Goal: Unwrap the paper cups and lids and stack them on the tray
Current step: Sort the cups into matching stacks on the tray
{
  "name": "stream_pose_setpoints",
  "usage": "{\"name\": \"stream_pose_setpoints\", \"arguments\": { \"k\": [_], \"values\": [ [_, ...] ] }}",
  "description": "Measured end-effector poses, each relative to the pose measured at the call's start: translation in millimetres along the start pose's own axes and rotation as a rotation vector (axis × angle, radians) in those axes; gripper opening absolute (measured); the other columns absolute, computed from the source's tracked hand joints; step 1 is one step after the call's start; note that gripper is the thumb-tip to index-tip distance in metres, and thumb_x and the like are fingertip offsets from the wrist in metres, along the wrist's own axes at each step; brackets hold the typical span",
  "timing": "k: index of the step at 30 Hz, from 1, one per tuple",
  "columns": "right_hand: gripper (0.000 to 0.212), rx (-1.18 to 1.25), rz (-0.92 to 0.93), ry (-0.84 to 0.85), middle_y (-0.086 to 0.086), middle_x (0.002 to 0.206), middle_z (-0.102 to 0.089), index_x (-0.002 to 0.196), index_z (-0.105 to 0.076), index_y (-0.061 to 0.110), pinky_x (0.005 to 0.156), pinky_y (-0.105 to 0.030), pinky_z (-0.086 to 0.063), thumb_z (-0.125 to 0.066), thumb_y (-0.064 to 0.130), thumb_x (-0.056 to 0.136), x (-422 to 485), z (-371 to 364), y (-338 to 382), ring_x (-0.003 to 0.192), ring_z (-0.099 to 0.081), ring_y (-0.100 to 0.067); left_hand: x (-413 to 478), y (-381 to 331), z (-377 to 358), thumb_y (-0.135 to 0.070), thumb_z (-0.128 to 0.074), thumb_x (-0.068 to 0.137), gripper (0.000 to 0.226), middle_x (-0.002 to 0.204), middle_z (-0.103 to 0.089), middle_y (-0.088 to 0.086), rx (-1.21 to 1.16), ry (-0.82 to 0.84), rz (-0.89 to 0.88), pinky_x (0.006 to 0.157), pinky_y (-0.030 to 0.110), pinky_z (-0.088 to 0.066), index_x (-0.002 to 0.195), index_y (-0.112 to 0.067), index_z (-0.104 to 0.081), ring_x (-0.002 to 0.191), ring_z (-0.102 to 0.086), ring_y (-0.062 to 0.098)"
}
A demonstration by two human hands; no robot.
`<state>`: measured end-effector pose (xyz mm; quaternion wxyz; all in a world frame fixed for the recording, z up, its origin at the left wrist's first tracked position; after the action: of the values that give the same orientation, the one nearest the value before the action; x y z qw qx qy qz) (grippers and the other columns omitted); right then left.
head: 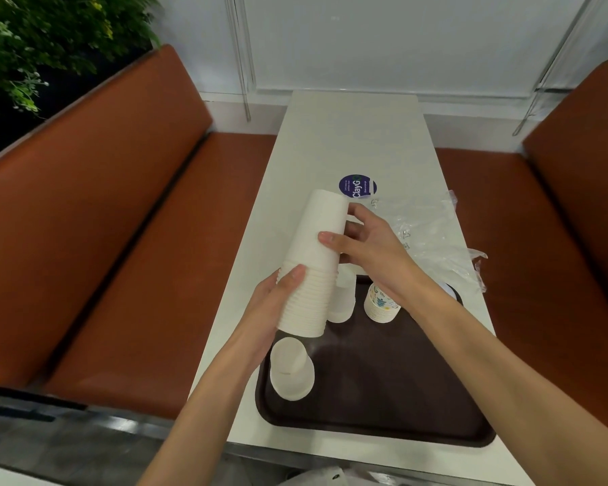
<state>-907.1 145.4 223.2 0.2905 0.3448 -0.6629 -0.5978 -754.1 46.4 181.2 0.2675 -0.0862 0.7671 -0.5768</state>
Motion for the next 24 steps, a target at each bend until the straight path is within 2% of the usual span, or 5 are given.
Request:
{"name": "stream_pose_setpoints", "arguments": {
  "k": [7,12,18,22,24],
  "values": [
    [0.061,0.046,0.015,-0.021,-0.004,0.107,-0.075,0.122,-0.058,0.022,0.078,-0.029,-0.057,-0.084,0.03,0.068,-2,9,4,0.102,-0.071,-0.022,6,-10,-5,-0.065,-0.073,0.052,0.079,0.111,-0.074,0.005,0.033,-0.046,0.025,0.087,0.044,-0.058,0.118,-0.024,-0.063,0.103,-0.07,0.026],
    [0.059,0.087,-0.003,-0.041,-0.004,0.105,-0.076,0.123,-0.057,0.019,0.074,-0.026,-0.057,-0.082,0.027,0.07,-4,9,3,0.096,-0.072,-0.019,5,-12,2,-0.065,-0.072,0.052,0.074,0.107,-0.075,0.0,0.063,-0.016,0.031,0.075,0.032,-0.058,0.114,-0.025,-0.065,0.099,-0.072,0.021],
    [0.051,0.132,0.006,-0.038,-0.003,0.103,-0.075,0.125,-0.056,0.016,0.076,-0.027,-0.056,-0.077,0.02,0.079,0,7,3,0.095,-0.072,-0.019,2,-20,10,-0.061,-0.071,0.056,0.078,0.113,-0.074,0.009,0.069,0.047,0.084,0.076,0.034,-0.059,0.12,-0.016,-0.064,0.096,-0.072,0.024],
    [0.038,0.305,0.055,-0.129,-0.003,0.107,-0.071,0.12,-0.059,0.016,0.075,-0.03,-0.056,-0.07,0.021,0.083,11,26,15,0.09,-0.07,-0.017,-7,-10,21,-0.052,-0.066,0.074,0.059,0.111,-0.072,0.021,-0.004,0.105,0.189,0.072,0.038,-0.06,0.118,-0.013,-0.066,0.087,-0.073,0.033],
    [0.042,0.264,0.068,-0.18,-0.007,0.117,-0.067,0.123,-0.057,0.016,0.075,-0.03,-0.056,-0.071,0.02,0.084,15,40,18,0.096,-0.069,-0.019,-12,-2,25,-0.052,-0.06,0.078,0.042,0.106,-0.074,0.019,0.016,0.122,0.194,0.072,0.037,-0.061,0.101,-0.021,-0.077,0.086,-0.074,0.031]
  ]
}}
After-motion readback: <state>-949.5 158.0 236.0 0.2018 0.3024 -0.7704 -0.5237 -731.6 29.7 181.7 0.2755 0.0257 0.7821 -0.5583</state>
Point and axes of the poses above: each hand's wrist, its own x-axis towards the middle knuckle, its own z-axis out of the back of the hand, y = z × x, the point moved 1 cm from there along x, towards the middle knuckle
